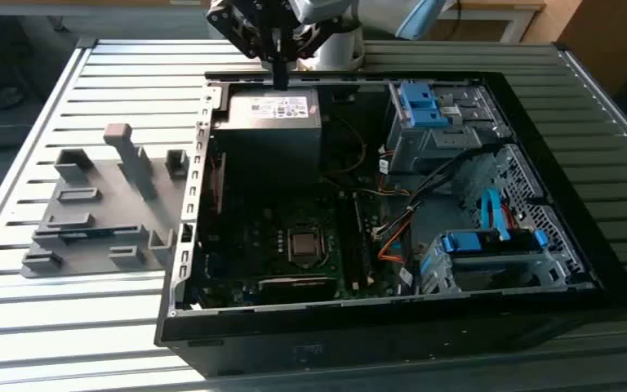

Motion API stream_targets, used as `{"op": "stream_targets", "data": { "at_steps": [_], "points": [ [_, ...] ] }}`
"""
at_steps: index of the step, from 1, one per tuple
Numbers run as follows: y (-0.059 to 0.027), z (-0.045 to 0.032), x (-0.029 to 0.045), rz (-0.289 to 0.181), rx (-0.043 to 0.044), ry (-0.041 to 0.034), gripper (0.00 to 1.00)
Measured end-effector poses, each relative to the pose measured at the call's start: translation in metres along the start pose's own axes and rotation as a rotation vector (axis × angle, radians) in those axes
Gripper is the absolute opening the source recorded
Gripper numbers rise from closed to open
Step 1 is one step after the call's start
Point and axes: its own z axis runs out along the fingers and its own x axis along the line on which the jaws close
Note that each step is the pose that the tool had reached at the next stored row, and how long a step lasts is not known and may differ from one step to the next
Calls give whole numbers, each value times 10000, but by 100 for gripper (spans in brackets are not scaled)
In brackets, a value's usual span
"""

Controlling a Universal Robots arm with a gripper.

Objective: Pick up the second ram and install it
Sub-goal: 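Reach for the second ram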

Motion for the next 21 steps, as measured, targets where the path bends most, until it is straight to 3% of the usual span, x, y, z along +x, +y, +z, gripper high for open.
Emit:
{"op": "stream_targets", "data": {
  "at_steps": [21],
  "points": [
    [-6,-2,80,1,-27,2,11]
  ]
}}
